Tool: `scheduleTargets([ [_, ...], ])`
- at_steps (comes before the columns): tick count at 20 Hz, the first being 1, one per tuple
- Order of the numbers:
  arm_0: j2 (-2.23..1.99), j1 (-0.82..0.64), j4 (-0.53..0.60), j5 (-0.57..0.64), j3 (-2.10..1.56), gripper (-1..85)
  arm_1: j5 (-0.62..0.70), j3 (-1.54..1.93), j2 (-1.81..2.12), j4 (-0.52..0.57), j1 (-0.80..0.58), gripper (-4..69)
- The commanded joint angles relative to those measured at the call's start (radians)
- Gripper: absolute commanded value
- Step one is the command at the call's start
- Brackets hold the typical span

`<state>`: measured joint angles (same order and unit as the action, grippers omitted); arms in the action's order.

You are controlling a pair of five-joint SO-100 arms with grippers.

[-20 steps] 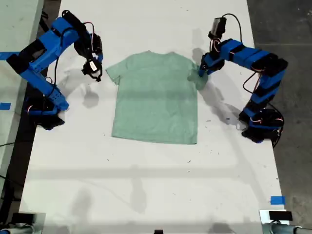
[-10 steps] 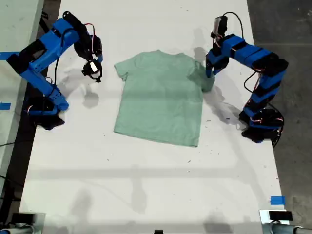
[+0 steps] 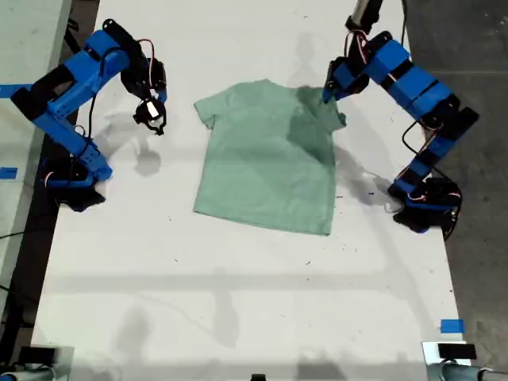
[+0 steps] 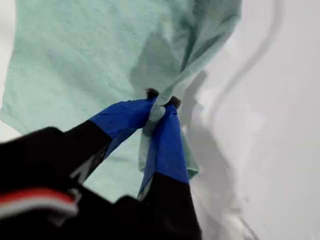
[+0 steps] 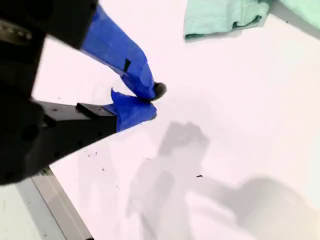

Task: Fold tshirt

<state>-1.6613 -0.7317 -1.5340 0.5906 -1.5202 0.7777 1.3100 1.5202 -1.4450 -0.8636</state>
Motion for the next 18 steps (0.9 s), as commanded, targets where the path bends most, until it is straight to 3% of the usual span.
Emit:
scheduleTargets([
  [1, -0.046, 0.029, 0.011, -0.002, 0.005, 0.1, -0.1, -0.126, -0.057, 0.123, 0.092, -0.6],
  [7, -0.074, 0.04, 0.009, -0.012, -0.012, 0.1, -0.184, -0.156, -0.337, 0.439, 0.14, -0.6],
  [8, -0.078, 0.043, 0.008, -0.012, -0.012, 0.1, -0.19, -0.186, -0.405, 0.449, 0.133, 0.6],
  [9, -0.083, 0.044, 0.006, -0.014, -0.012, 0.1, -0.21, -0.222, -0.466, 0.433, 0.129, 12.8],
  [10, -0.086, 0.046, 0.005, -0.015, -0.012, 0.1, -0.227, -0.273, -0.503, 0.376, 0.126, 29.7],
  [12, -0.094, 0.046, 0.0, -0.017, -0.012, 0.1, -0.221, -0.324, -0.459, 0.265, 0.14, 35.8],
  [13, -0.094, 0.044, 0.0, -0.017, -0.014, 0.1, -0.196, -0.336, -0.405, 0.219, 0.149, 42.5],
  [14, -0.094, 0.043, 0.0, -0.017, -0.017, 0.1, -0.181, -0.351, -0.342, 0.156, 0.155, 44.4],
  [18, -0.094, 0.044, 0.005, -0.017, -0.021, 0.2, -0.15, -0.288, -0.011, -0.071, 0.153, 39.4],
])
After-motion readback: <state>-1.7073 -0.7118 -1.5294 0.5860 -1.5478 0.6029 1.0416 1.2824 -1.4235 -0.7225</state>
